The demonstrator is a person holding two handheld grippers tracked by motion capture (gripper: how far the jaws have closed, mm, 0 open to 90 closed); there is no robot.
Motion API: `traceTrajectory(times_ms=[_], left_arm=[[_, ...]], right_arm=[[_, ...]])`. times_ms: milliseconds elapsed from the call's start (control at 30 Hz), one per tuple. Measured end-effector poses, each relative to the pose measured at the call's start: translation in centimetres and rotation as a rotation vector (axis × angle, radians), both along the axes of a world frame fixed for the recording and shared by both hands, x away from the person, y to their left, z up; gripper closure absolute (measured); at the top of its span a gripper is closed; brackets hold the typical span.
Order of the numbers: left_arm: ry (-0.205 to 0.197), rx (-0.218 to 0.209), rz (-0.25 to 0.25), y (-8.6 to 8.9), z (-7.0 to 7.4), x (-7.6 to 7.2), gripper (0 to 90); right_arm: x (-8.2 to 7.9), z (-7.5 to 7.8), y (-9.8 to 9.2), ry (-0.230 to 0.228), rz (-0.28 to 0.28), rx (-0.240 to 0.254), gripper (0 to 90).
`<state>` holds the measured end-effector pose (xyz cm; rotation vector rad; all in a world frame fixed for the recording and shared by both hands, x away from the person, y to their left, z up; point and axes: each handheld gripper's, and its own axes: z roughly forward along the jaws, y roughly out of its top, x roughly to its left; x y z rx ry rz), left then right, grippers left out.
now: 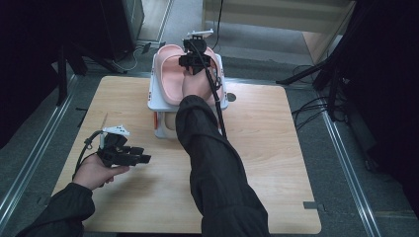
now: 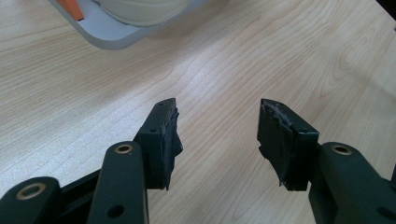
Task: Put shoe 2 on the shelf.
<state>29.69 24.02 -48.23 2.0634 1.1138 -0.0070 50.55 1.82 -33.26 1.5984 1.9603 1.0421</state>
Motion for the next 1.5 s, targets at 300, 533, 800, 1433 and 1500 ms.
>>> traceTrajectory(times_ms=[300, 533, 800, 1433, 1500], left_arm=[[0.002, 0.004, 0.007, 0.1, 0.0, -0.1, 47.3], [0.008, 0.012, 0.017, 0.0, -0.2, 0.0, 47.2], [0.009, 0.016, 0.026, 0.1, -0.2, 0.0, 47.2], [0.002, 0.029, 0.06, 0.8, -0.4, -0.1, 46.2], [0.003, 0.028, 0.059, 0.7, -0.4, -0.1, 46.2]], right_arm=[[-0.9, 0.4, -0.8, -0.004, 0.041, 0.001, 62.3], [-2.3, 1.0, -2.3, -0.01, 0.1, 0.013, 63.3], [-4.1, 1.3, -3.3, -0.001, 0.197, 0.035, 64.1], [-10.6, -0.6, -5.9, 0.004, 0.431, 0.102, 64.4], [-11.4, -0.9, -6.1, 0.009, 0.455, 0.106, 64.0]])
